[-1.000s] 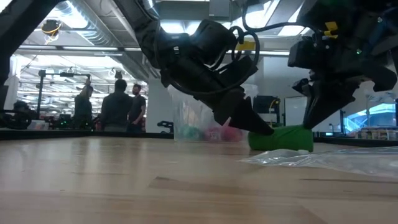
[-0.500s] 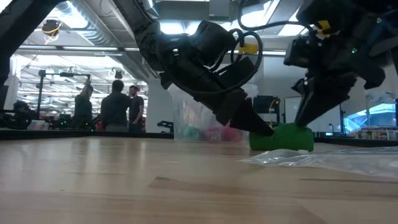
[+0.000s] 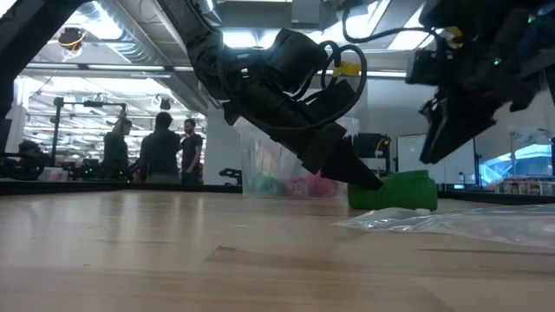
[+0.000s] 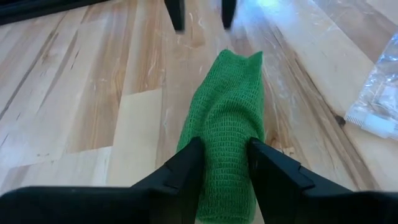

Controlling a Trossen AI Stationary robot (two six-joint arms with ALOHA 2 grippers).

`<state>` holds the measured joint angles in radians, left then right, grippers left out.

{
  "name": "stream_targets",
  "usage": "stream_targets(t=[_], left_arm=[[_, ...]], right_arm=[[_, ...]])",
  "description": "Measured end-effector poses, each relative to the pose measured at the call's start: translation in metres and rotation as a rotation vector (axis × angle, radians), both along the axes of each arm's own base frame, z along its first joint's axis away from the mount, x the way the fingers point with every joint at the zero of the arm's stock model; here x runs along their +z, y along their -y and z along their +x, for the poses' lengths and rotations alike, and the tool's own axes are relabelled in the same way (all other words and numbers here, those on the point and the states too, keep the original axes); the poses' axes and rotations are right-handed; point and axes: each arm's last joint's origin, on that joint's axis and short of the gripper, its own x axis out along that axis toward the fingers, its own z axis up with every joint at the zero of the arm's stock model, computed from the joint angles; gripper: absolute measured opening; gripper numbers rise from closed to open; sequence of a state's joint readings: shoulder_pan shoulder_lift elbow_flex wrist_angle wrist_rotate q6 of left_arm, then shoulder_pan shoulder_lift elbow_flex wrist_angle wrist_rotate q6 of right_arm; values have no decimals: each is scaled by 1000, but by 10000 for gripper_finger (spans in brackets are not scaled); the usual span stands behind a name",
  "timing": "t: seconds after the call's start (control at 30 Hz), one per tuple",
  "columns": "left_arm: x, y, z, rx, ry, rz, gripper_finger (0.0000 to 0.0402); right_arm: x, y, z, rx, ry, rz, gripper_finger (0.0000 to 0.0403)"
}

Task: Roll bandage
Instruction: Roll the green bandage

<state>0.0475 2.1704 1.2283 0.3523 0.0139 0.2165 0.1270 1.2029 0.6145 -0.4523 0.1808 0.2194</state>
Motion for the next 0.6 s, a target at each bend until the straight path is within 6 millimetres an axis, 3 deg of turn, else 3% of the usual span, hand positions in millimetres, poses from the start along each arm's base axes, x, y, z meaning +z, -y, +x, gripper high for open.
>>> stream_targets(t=[0.4,0.6], left_arm=[[0,0,0,-1,4,-4,120],[0,0,0,1,4,-8,120]], right_arm=[[-27,19,0,-81,91,212,125],[-26,17,2,-35,116,241,66]])
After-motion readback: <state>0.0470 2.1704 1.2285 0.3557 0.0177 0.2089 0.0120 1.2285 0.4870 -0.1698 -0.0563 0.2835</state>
